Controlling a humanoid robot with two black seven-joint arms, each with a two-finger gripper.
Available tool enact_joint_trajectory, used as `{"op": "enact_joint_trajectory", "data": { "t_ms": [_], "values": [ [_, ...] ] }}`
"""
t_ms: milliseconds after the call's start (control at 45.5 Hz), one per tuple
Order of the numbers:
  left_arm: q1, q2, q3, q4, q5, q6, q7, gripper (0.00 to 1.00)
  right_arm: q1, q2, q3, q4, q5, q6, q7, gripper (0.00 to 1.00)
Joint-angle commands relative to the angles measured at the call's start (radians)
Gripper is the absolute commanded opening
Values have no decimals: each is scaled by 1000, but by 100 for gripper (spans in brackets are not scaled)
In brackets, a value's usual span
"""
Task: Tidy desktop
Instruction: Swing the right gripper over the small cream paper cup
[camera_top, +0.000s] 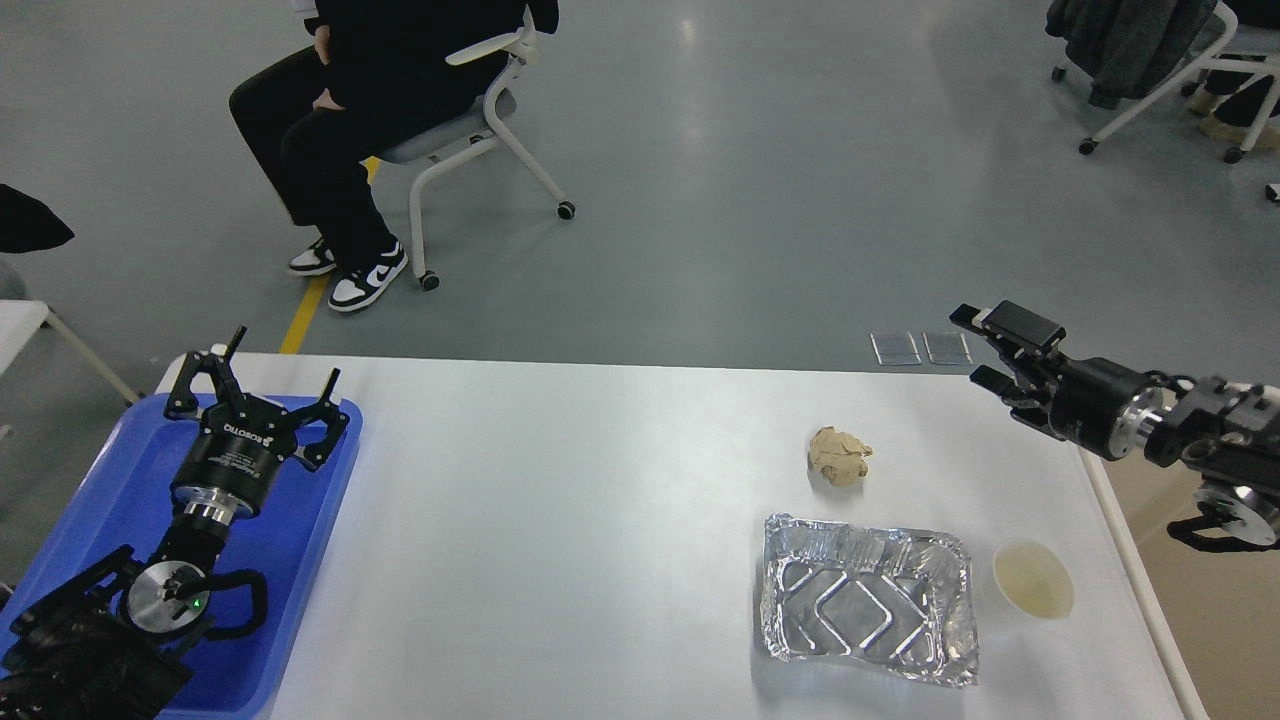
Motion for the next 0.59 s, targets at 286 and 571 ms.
{"op": "enact_joint_trajectory", "data": {
  "t_ms": [286,571],
  "values": [
    [0,1,0,0,0,0,0,99,534,-4,-728,135,2,99,-2,100],
    [0,1,0,0,0,0,0,99,929,123,-1118,243,-14,448,-8,100]
  ]
}}
